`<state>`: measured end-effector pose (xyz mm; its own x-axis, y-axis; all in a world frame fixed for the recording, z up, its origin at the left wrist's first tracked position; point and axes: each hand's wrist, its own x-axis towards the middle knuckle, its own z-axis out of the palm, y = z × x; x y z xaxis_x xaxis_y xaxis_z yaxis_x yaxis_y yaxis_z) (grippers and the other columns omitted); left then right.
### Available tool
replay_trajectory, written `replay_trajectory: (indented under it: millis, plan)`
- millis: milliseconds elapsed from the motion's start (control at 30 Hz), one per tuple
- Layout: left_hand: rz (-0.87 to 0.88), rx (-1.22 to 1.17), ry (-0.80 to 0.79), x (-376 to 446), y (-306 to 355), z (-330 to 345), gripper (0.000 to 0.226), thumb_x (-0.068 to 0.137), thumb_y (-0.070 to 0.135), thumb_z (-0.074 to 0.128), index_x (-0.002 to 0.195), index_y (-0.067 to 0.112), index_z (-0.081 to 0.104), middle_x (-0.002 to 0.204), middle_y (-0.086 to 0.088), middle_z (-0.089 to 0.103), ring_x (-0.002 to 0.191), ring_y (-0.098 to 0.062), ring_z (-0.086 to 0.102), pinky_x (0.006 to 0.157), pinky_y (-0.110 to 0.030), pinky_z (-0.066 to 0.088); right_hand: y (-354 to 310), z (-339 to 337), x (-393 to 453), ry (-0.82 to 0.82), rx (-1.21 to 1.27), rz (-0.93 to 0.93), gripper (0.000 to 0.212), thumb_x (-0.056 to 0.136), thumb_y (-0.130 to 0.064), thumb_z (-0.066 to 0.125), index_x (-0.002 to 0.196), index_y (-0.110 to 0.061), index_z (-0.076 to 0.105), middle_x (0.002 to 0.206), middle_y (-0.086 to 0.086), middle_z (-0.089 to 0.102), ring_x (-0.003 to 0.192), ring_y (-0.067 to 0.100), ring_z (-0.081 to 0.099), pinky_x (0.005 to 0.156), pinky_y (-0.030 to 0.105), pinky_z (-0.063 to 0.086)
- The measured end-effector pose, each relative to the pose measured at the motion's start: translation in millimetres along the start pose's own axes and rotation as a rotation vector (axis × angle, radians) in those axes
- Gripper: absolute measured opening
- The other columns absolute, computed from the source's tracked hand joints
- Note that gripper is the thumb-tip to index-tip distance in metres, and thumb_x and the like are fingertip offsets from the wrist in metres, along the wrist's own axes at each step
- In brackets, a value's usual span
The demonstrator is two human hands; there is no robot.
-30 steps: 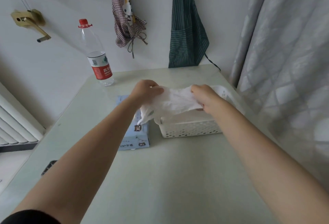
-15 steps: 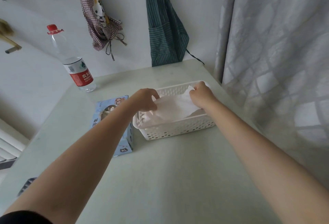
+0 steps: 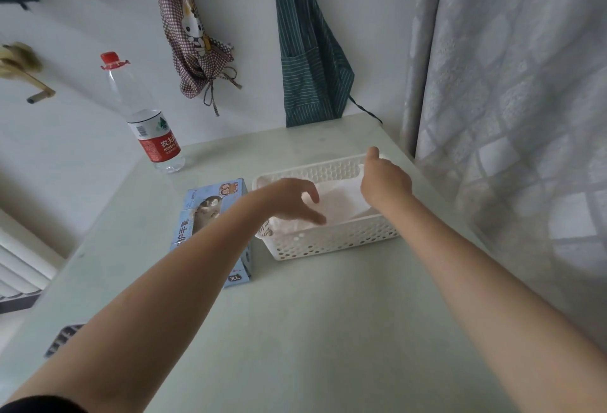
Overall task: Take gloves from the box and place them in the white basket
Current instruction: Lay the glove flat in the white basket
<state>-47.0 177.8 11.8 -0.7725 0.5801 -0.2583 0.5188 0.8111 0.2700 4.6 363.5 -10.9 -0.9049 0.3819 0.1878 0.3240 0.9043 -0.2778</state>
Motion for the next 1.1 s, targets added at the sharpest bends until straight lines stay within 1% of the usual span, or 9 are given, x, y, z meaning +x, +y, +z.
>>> replay_trajectory:
  millis: [100, 167, 267, 367, 533, 633, 800, 1000, 1100]
  plan:
    - [-0.012, 0.088, -0.098, 4, -1, 9, 0.049, 0.087, 0.032, 0.071, 0.131, 0.030, 0.052, 0.110, 0.003, 0.054, 0.099, -0.021, 0.059, 0.087, -0.032, 0.051, 5, 1, 1, 0.039, -0.098, -0.007, 0.038, 0.090, 0.005, 0.041, 0.127, -0.002, 0.036, 0.107, 0.015, 0.062, 0.090, 0.032, 0.062, 0.060, 0.034, 0.036]
    - [0.013, 0.063, -0.091, 4, -4, 7, 0.051, 0.087, 0.024, 0.071, 0.134, 0.030, 0.051, 0.111, 0.003, 0.058, 0.095, -0.016, 0.057, 0.077, -0.024, 0.047, 7, 0, 2, 0.066, -0.133, -0.003, 0.035, 0.090, 0.004, 0.044, 0.124, -0.003, 0.038, 0.110, 0.016, 0.061, 0.096, 0.032, 0.062, 0.062, 0.034, 0.037]
    - [0.035, 0.024, -0.061, -2, -14, -6, 0.049, 0.087, 0.016, 0.069, 0.131, 0.032, 0.054, 0.108, 0.011, 0.066, 0.096, -0.009, 0.058, 0.076, -0.021, 0.046, 2, -2, 3, 0.120, -0.213, -0.022, 0.032, 0.088, -0.002, 0.049, 0.119, -0.006, 0.043, 0.116, 0.015, 0.057, 0.107, 0.031, 0.055, 0.078, 0.037, 0.041]
    - [0.027, -0.118, 0.112, -12, -25, -21, 0.035, 0.089, 0.011, 0.062, 0.118, 0.030, 0.065, 0.104, 0.008, 0.070, 0.099, -0.011, 0.063, 0.088, -0.028, 0.052, -17, -2, 4, 0.150, -0.231, -0.061, 0.031, 0.091, -0.011, 0.050, 0.121, -0.008, 0.045, 0.124, 0.015, 0.051, 0.114, 0.031, 0.047, 0.093, 0.040, 0.036]
    - [-0.123, -0.274, 0.539, -36, -71, -37, 0.025, 0.086, 0.009, 0.055, 0.086, 0.030, 0.069, 0.086, 0.007, 0.064, 0.068, -0.010, 0.058, 0.067, -0.026, 0.050, -78, 4, 1, 0.155, -0.154, -0.230, 0.024, 0.095, -0.015, 0.044, 0.117, -0.010, 0.050, 0.117, 0.011, 0.053, 0.108, 0.028, 0.048, 0.090, 0.040, 0.035]
    - [-0.288, -0.314, 0.605, -52, -115, -33, 0.018, 0.084, 0.013, 0.057, 0.084, 0.027, 0.069, 0.089, 0.004, 0.068, 0.069, -0.014, 0.062, 0.071, -0.031, 0.056, -120, 12, -5, 0.166, -0.021, -0.375, 0.017, 0.097, -0.018, 0.042, 0.107, -0.010, 0.053, 0.107, 0.009, 0.056, 0.100, 0.028, 0.051, 0.086, 0.041, 0.036]
    - [-0.463, -0.337, 0.535, -75, -170, -11, 0.008, 0.084, 0.020, 0.063, 0.087, 0.025, 0.068, 0.099, 0.002, 0.061, 0.084, -0.019, 0.061, 0.069, -0.028, 0.049, -184, 28, -16, 0.021, 0.084, -0.544, 0.017, 0.097, -0.018, 0.042, 0.101, -0.013, 0.058, 0.104, 0.005, 0.060, 0.102, 0.027, 0.052, 0.084, 0.038, 0.034]
    - [-0.438, -0.449, 0.577, -80, -195, 9, 0.005, 0.086, 0.025, 0.065, 0.083, 0.028, 0.067, 0.092, 0.004, 0.061, 0.072, -0.010, 0.056, 0.054, -0.021, 0.042, -232, 53, -29, -0.367, -0.014, -0.601, 0.022, 0.092, -0.032, 0.057, 0.093, -0.016, 0.072, 0.104, 0.004, 0.065, 0.102, 0.025, 0.057, 0.088, 0.037, 0.042]
    - [-0.431, -0.508, 0.608, -81, -199, 25, 0.008, 0.089, 0.035, 0.065, 0.089, 0.027, 0.064, 0.084, 0.007, 0.057, 0.071, -0.011, 0.056, 0.053, -0.023, 0.039, -241, 63, -33, -0.419, -0.089, -0.588, 0.013, 0.088, -0.028, 0.063, 0.089, -0.018, 0.071, 0.109, 0.006, 0.063, 0.110, 0.027, 0.055, 0.091, 0.039, 0.043]
